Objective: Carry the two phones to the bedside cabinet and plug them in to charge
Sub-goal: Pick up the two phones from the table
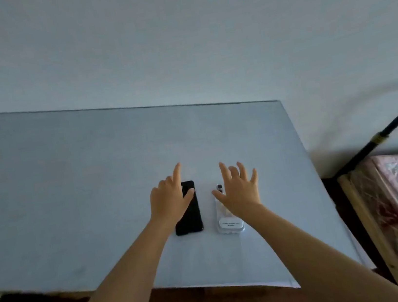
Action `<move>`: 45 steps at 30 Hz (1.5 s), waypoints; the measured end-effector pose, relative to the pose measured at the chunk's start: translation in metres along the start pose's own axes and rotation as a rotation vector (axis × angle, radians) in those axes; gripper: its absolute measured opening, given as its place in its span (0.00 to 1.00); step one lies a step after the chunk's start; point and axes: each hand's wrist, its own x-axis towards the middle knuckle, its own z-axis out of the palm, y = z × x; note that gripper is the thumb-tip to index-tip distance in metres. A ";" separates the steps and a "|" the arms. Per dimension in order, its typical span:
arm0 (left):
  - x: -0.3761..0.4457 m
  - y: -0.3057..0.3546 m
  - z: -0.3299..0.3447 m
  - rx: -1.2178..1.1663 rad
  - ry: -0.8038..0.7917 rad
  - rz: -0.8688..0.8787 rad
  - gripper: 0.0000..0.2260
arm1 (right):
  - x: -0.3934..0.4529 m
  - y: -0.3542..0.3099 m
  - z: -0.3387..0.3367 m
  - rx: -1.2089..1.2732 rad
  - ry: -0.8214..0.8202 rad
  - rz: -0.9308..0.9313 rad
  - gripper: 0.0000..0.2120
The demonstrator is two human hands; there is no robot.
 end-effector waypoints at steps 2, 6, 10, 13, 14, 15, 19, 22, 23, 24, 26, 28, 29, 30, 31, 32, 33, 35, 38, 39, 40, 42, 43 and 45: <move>0.007 0.000 0.020 -0.042 -0.101 -0.075 0.36 | 0.005 -0.005 0.015 0.027 -0.096 0.075 0.41; 0.006 0.002 0.062 -0.149 -0.344 -0.276 0.49 | 0.007 -0.010 0.052 0.065 -0.262 0.201 0.55; 0.010 0.010 0.084 -0.134 -0.381 -0.382 0.56 | 0.015 -0.012 0.069 0.213 -0.349 0.367 0.59; 0.011 0.013 0.086 -0.169 -0.326 -0.401 0.52 | 0.020 -0.016 0.073 0.243 -0.318 0.412 0.54; 0.010 0.013 0.085 -0.191 -0.300 -0.402 0.50 | 0.021 -0.017 0.073 0.255 -0.306 0.419 0.53; 0.008 0.012 0.084 -0.214 -0.270 -0.399 0.48 | 0.022 -0.018 0.073 0.272 -0.296 0.426 0.51; 0.006 0.013 0.079 -0.305 -0.199 -0.418 0.42 | 0.022 -0.021 0.070 0.323 -0.280 0.451 0.47; 0.012 0.014 0.071 -0.353 -0.223 -0.453 0.40 | 0.020 -0.022 0.070 0.328 -0.262 0.463 0.45; 0.013 0.014 0.068 -0.344 -0.238 -0.452 0.40 | 0.020 -0.022 0.069 0.329 -0.255 0.466 0.44; 0.013 0.013 0.067 -0.324 -0.253 -0.449 0.40 | 0.020 -0.022 0.069 0.332 -0.250 0.468 0.44; 0.013 0.012 0.063 -0.275 -0.282 -0.440 0.41 | 0.019 -0.023 0.068 0.353 -0.234 0.482 0.41; 0.015 0.008 0.059 -0.208 -0.322 -0.408 0.44 | 0.018 -0.025 0.067 0.387 -0.211 0.506 0.37; 0.017 0.006 0.056 -0.185 -0.347 -0.392 0.45 | 0.018 -0.026 0.066 0.400 -0.206 0.514 0.36; 0.020 0.004 0.051 -0.181 -0.368 -0.392 0.46 | 0.017 -0.028 0.065 0.409 -0.206 0.519 0.35; 0.024 0.002 0.046 -0.199 -0.388 -0.413 0.47 | 0.017 -0.030 0.064 0.417 -0.205 0.525 0.34; 0.028 0.000 0.041 -0.229 -0.400 -0.444 0.47 | 0.016 -0.031 0.063 0.425 -0.203 0.533 0.34; 0.031 -0.001 0.036 -0.261 -0.407 -0.475 0.46 | 0.016 -0.032 0.061 0.434 -0.201 0.542 0.33; 0.034 -0.002 0.027 -0.302 -0.413 -0.514 0.41 | 0.016 -0.032 0.055 0.447 -0.203 0.552 0.34; 0.030 -0.001 0.022 -0.267 -0.404 -0.508 0.34 | 0.012 -0.025 0.046 0.449 -0.208 0.536 0.37; 0.027 0.000 0.022 -0.241 -0.391 -0.491 0.33 | 0.009 -0.022 0.042 0.453 -0.203 0.529 0.37; 0.023 0.001 0.022 -0.220 -0.371 -0.471 0.33 | 0.006 -0.018 0.038 0.463 -0.192 0.522 0.37; 0.017 0.006 0.021 -0.194 -0.324 -0.425 0.34 | -0.002 -0.009 0.029 0.470 -0.159 0.497 0.34; 0.014 0.010 0.018 -0.188 -0.304 -0.405 0.34 | -0.007 -0.004 0.023 0.467 -0.142 0.484 0.33; 0.008 0.023 0.007 -0.181 -0.267 -0.360 0.35 | -0.019 0.010 0.008 0.459 -0.105 0.470 0.34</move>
